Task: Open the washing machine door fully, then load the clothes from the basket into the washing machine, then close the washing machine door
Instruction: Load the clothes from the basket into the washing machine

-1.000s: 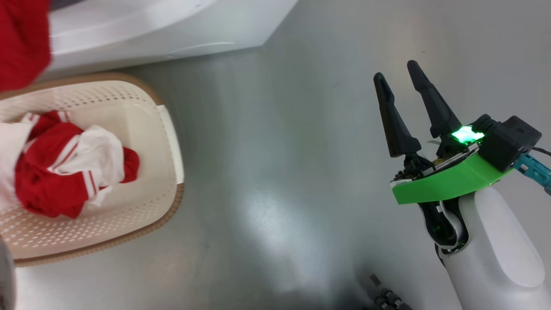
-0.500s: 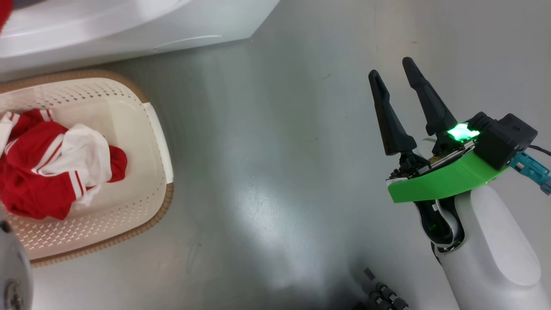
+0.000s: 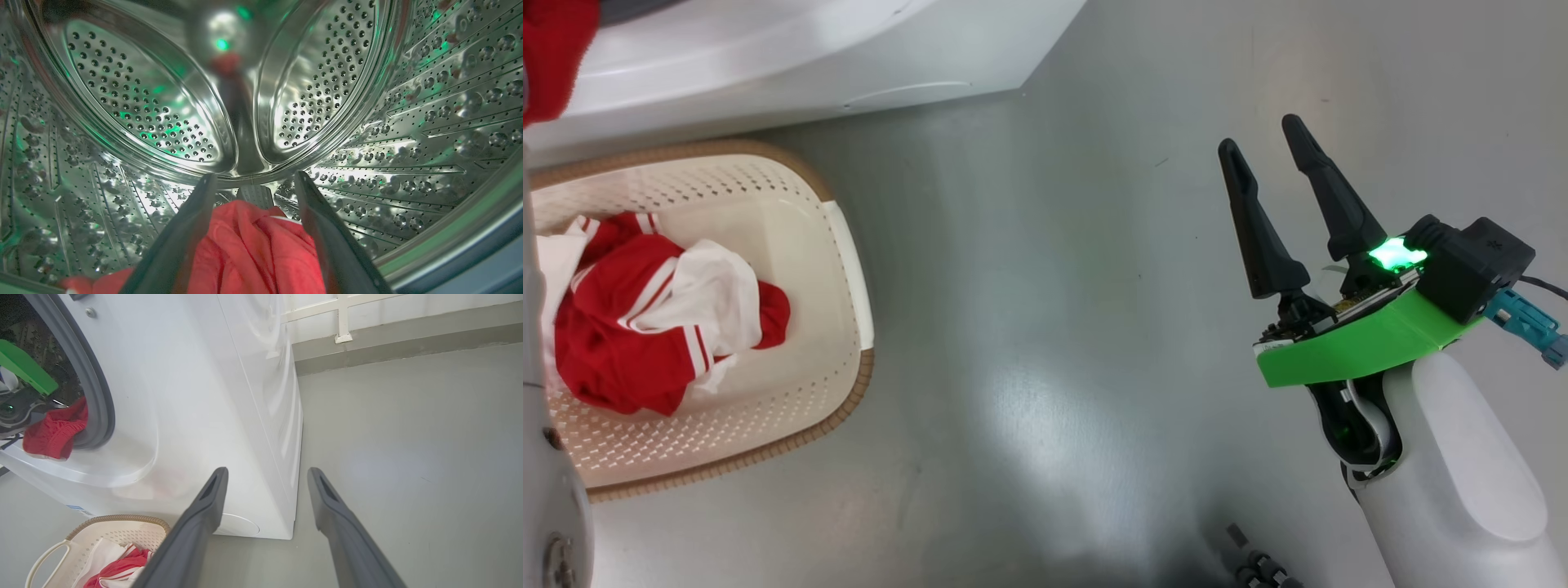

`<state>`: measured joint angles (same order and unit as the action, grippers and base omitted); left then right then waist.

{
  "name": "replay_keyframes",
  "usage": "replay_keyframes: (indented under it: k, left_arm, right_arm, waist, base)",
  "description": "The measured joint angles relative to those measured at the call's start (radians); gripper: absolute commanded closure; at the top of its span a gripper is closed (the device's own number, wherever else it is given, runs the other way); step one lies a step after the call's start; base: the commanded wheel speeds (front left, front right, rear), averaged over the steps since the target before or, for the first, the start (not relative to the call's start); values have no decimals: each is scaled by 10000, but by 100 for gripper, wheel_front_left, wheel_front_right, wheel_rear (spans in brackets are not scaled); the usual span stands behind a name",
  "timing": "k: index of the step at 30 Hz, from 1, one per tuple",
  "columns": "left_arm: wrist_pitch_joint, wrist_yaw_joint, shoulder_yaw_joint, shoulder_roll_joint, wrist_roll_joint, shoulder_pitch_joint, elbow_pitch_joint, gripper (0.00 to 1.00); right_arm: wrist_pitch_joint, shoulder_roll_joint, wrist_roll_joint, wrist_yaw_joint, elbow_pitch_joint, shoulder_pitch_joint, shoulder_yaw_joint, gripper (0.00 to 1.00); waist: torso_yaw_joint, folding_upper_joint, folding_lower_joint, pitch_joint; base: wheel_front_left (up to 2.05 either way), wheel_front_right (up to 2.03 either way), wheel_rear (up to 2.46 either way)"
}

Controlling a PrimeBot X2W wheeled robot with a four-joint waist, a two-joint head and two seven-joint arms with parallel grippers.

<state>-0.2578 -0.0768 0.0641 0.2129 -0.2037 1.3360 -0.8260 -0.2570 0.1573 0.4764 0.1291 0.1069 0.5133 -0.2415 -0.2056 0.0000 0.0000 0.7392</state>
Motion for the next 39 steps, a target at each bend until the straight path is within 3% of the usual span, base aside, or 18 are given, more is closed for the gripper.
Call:
replay_keyframes:
  k: [12,20,39]
  left_arm:
    - [0,-69,79,48,77,-1457,1225,0]
    - [0,-173,117,368,2,-2938,2723,0]
    - [0,-38,-150,355,-635,-6958,7235,0]
  right_arm:
    - [0,65,0,0,-10,-17,134,0]
    - [0,69,0,0,-12,-18,169,0]
    - [0,199,0,0,-221,-17,418,0]
  waist:
    - [129,0,0,-311]
    - [271,0,0,-396]
    - [637,0,0,-299]
  base:
    - [0,0,0]
    - [0,0,0]
    - [0,0,0]
